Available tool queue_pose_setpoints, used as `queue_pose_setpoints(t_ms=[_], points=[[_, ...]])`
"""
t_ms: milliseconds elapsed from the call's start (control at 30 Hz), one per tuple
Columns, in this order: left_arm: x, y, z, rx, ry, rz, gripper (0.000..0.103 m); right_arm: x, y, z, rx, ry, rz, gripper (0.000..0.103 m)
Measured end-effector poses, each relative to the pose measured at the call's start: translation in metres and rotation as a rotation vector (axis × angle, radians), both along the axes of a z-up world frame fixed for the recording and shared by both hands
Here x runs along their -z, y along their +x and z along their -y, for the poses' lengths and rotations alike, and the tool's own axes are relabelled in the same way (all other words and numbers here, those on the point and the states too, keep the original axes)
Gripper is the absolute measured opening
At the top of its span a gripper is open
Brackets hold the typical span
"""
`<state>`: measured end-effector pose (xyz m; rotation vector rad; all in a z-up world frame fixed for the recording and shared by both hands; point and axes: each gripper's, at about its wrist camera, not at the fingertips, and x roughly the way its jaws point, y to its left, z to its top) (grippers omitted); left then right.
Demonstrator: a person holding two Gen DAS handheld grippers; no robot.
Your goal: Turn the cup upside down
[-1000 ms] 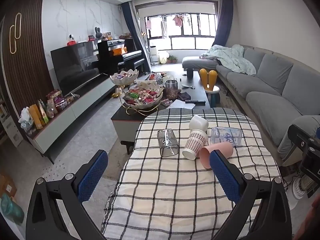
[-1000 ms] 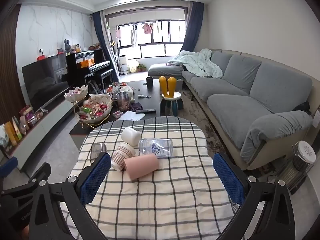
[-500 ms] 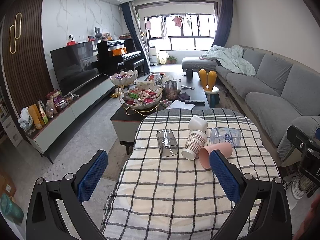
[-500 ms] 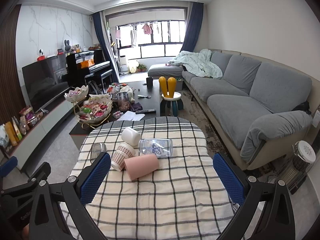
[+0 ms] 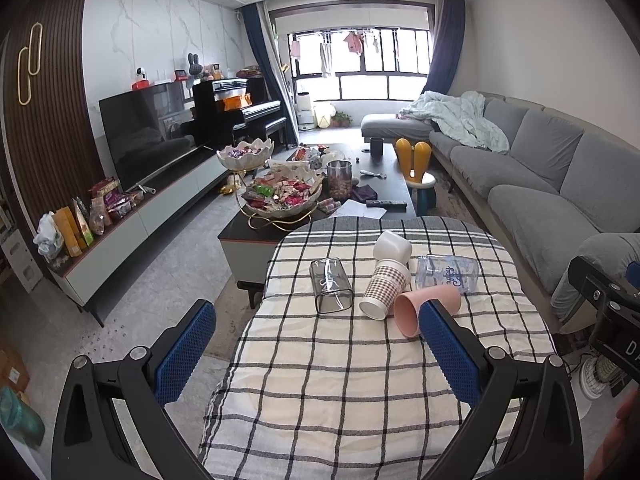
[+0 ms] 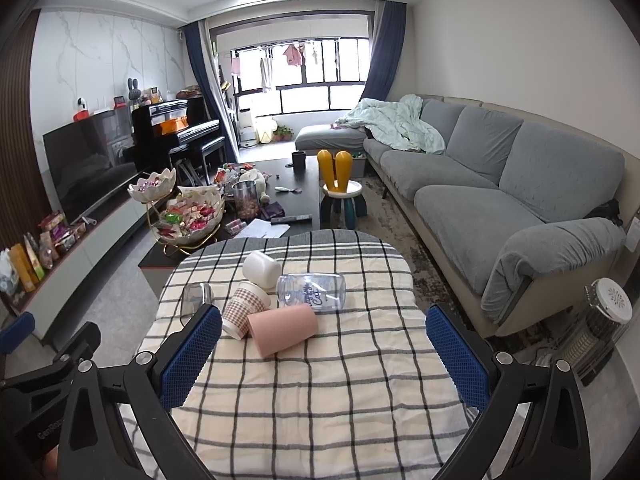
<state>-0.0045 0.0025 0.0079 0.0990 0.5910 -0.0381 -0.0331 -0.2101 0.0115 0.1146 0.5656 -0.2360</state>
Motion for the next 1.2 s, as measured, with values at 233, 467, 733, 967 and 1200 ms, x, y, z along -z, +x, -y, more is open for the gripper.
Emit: queue_pose_setpoints(t_ms=[233, 467, 733, 967, 1200], points=[[0.001, 0.000, 0.000, -0.003, -0.002, -0.003, 0.103, 0.001, 0.000, 0.000, 0.001, 0.001, -0.001, 0.103], [0.006, 0.002, 0.002, 0.001, -0.002, -0.013, 0.103, 0.000, -0.001, 0.001, 0.001, 0.002, -0.003, 0.103], [0.007, 0.001, 0.001, -0.003, -0.003, -0.015, 0.103, 0.015, -0.002, 0.006, 0.002, 0.005, -0.007, 0.103], [0.007, 0.002, 0.001, -0.003, -0.001, -0.013, 0.103, 0.014, -0.001, 0.006, 0.000, 0.004, -0.007, 0.103], [0.015, 0.009, 0.000, -0.030, 0.002, -0.020, 0.103, 0.017, -0.001, 0.005, -0.007, 0.001, -0.009, 0.103]])
